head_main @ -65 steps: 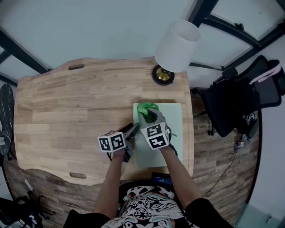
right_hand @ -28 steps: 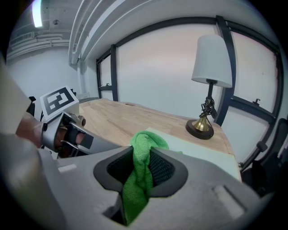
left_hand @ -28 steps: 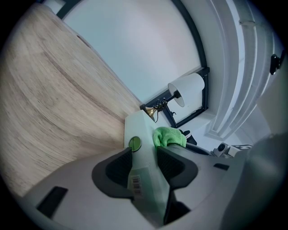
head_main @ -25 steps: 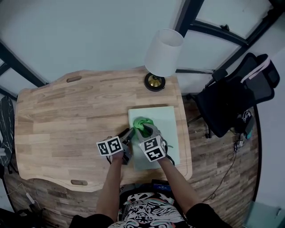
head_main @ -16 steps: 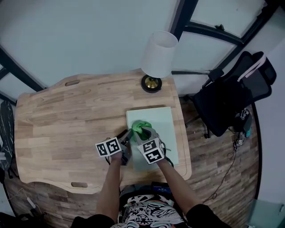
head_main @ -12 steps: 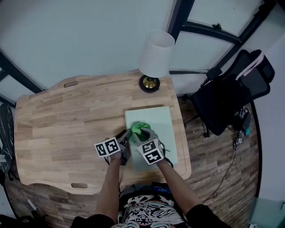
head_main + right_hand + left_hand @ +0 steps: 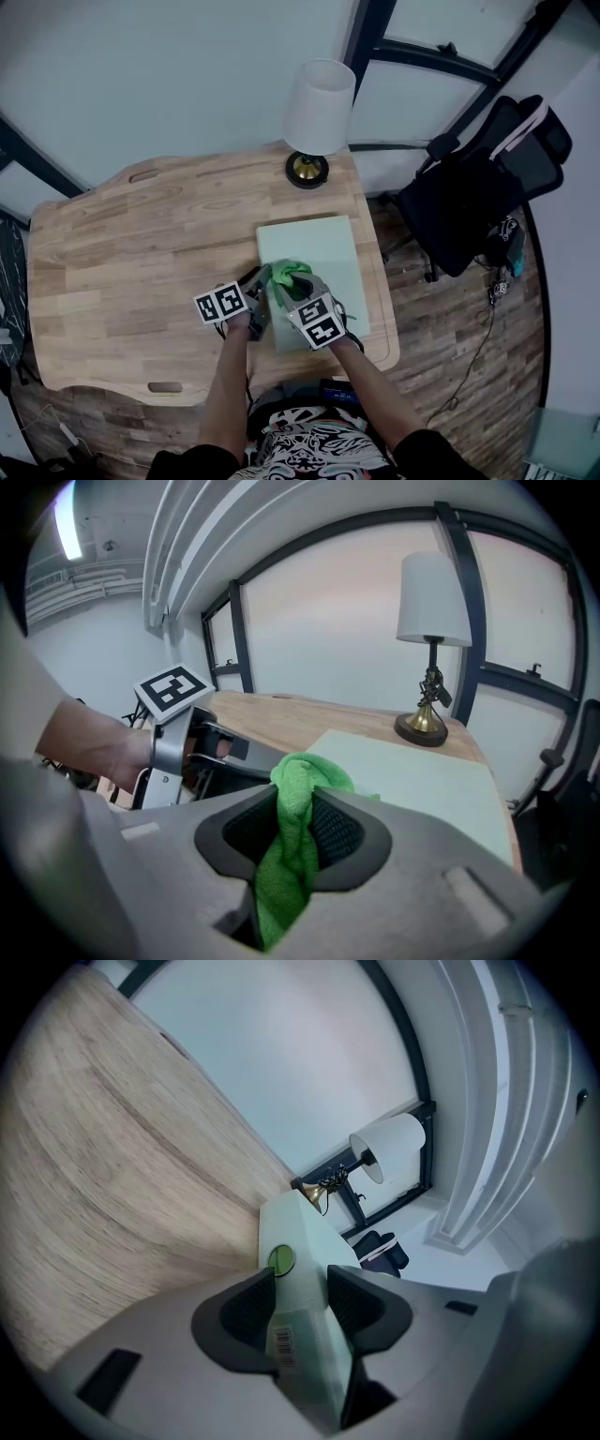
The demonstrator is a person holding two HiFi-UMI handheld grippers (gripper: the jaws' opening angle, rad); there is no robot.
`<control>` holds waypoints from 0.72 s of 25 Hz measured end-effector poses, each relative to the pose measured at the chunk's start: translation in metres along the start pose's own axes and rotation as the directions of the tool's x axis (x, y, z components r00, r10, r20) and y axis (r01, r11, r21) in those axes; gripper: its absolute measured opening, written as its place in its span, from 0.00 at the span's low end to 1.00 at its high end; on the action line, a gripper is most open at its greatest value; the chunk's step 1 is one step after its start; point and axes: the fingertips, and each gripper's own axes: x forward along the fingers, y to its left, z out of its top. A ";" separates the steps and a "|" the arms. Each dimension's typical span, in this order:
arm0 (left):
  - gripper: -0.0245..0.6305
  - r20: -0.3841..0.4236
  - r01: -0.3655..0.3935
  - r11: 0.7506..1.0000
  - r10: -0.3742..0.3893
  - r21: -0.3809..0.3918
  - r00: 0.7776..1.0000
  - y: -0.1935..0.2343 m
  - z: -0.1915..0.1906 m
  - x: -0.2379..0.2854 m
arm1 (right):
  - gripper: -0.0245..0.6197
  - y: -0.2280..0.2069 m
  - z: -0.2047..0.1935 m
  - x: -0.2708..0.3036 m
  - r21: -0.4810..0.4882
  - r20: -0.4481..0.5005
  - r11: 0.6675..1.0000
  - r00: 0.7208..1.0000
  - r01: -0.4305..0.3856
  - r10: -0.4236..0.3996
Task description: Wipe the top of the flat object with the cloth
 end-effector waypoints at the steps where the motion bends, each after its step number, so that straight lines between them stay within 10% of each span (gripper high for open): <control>1: 0.31 0.000 -0.001 1.000 0.001 0.001 1.000 0.000 0.000 0.000 | 0.18 0.002 -0.002 -0.002 -0.001 -0.001 1.000 1.000 -0.004 0.004; 18: 0.31 0.008 0.004 1.000 -0.004 0.008 1.000 0.001 0.002 0.001 | 0.18 0.031 -0.020 -0.022 -0.016 -0.013 0.997 0.997 -0.075 0.075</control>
